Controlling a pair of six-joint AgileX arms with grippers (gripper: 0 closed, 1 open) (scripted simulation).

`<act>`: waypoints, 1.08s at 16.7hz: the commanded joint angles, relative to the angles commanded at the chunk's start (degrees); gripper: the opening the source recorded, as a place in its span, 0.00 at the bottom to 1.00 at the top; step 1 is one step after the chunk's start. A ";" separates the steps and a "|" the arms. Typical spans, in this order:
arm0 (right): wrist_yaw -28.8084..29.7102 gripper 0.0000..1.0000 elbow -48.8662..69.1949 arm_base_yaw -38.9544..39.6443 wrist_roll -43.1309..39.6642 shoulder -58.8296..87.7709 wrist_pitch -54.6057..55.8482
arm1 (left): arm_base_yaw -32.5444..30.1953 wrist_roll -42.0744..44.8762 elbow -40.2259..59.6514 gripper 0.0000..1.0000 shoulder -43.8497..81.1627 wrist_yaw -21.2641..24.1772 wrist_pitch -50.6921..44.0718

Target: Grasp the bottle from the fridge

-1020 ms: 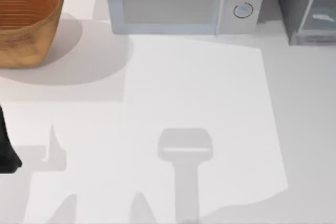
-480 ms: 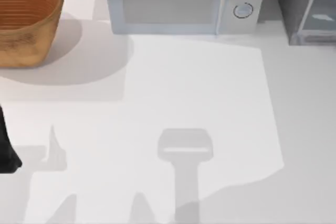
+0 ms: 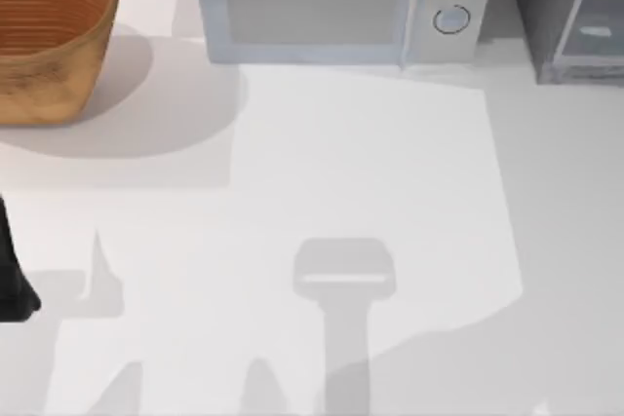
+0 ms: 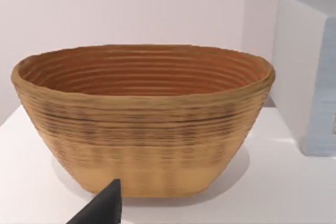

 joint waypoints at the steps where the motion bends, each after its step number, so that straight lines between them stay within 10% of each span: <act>1: 0.00 0.85 0.00 0.00 0.00 0.00 0.00 | 0.00 0.00 0.00 1.00 0.00 0.00 0.00; 12: 0.00 0.02 0.00 0.00 0.00 0.00 0.00 | 0.00 0.00 0.00 1.00 0.00 0.00 0.00; 18: 0.00 0.00 0.00 0.00 0.00 0.00 0.00 | 0.00 0.00 0.00 1.00 0.00 0.00 0.00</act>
